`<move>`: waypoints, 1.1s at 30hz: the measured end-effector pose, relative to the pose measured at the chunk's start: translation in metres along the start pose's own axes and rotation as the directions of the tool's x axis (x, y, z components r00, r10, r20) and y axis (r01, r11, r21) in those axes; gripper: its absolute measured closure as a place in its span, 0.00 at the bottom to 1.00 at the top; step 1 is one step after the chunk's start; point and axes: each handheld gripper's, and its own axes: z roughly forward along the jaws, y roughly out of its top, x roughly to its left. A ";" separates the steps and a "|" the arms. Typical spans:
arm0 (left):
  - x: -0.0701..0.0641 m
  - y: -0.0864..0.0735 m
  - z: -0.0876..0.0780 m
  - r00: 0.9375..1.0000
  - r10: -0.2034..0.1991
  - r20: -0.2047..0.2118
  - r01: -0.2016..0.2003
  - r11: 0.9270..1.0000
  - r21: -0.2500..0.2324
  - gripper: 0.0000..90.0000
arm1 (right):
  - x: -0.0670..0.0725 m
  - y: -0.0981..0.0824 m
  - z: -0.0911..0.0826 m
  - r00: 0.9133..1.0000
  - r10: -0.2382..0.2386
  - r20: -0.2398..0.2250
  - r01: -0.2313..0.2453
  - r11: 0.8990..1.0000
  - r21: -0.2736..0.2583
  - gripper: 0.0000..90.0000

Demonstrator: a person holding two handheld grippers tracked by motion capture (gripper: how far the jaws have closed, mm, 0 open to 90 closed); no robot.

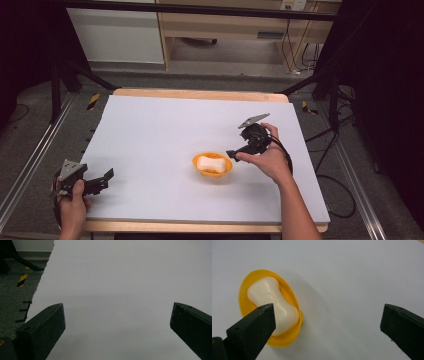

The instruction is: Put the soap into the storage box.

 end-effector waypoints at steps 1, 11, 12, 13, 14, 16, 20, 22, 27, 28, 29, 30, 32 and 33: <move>0.000 0.000 0.000 1.000 0.000 0.000 0.000 1.000 0.000 0.00 | 0.000 0.000 0.000 1.000 0.000 0.000 0.000 1.000 0.000 0.01; 0.000 0.000 0.000 1.000 0.001 -0.002 -0.001 1.000 0.000 0.00 | -0.023 -0.037 -0.017 0.996 0.064 0.064 -0.061 0.997 -0.048 0.01; 0.000 0.000 0.000 1.000 0.001 -0.001 -0.001 1.000 0.000 0.00 | -0.025 -0.041 -0.018 0.995 0.070 0.072 -0.067 0.997 -0.048 0.01; 0.000 0.000 0.000 1.000 0.002 -0.002 -0.002 1.000 0.001 0.00 | -0.029 -0.052 -0.020 0.992 0.093 0.085 -0.088 0.994 -0.059 0.01; 0.000 0.000 0.000 1.000 0.002 -0.002 -0.002 1.000 0.001 0.00 | -0.031 -0.055 -0.021 0.992 0.090 0.087 -0.085 0.994 -0.063 0.01; 0.000 0.000 0.000 1.000 0.001 -0.002 -0.001 1.000 0.000 0.00 | -0.034 -0.065 -0.023 0.989 0.115 0.090 -0.108 0.991 -0.079 0.01; 0.000 0.000 0.000 1.000 0.003 -0.003 -0.003 1.000 0.000 0.00 | -0.039 -0.081 -0.026 0.984 0.142 0.104 -0.134 0.987 -0.086 0.01; -0.001 0.000 0.000 1.000 0.000 -0.004 0.000 1.000 -0.001 0.00 | -0.042 -0.089 -0.027 0.983 0.147 0.113 -0.137 0.986 -0.099 0.01; 0.000 0.000 0.000 1.000 0.002 -0.004 -0.002 1.000 0.000 0.00 | -0.047 -0.103 -0.032 0.976 0.176 0.124 -0.162 0.980 -0.115 0.01; -0.001 0.000 0.000 1.000 0.003 -0.004 -0.003 1.000 0.000 0.00 | -0.049 -0.111 -0.034 0.974 0.188 0.127 -0.172 0.977 -0.126 0.01; -0.001 0.000 0.000 1.000 0.001 -0.004 -0.001 1.000 -0.002 0.00 | -0.050 -0.114 -0.035 0.973 0.188 0.130 -0.171 0.976 -0.131 0.01; 0.000 0.000 0.000 1.000 0.003 -0.004 -0.003 1.000 -0.001 0.00 | -0.050 -0.118 -0.036 0.973 0.193 0.128 -0.176 0.975 -0.138 0.01; 0.000 0.000 0.000 1.000 0.002 -0.003 -0.002 1.000 -0.001 0.00 | -0.052 -0.126 -0.037 0.971 0.190 0.147 -0.169 0.975 -0.142 0.01; 0.000 0.000 0.000 1.000 -0.001 -0.002 0.001 1.000 -0.004 0.00 | -0.052 -0.130 -0.038 0.970 0.196 0.142 -0.175 0.973 -0.150 0.01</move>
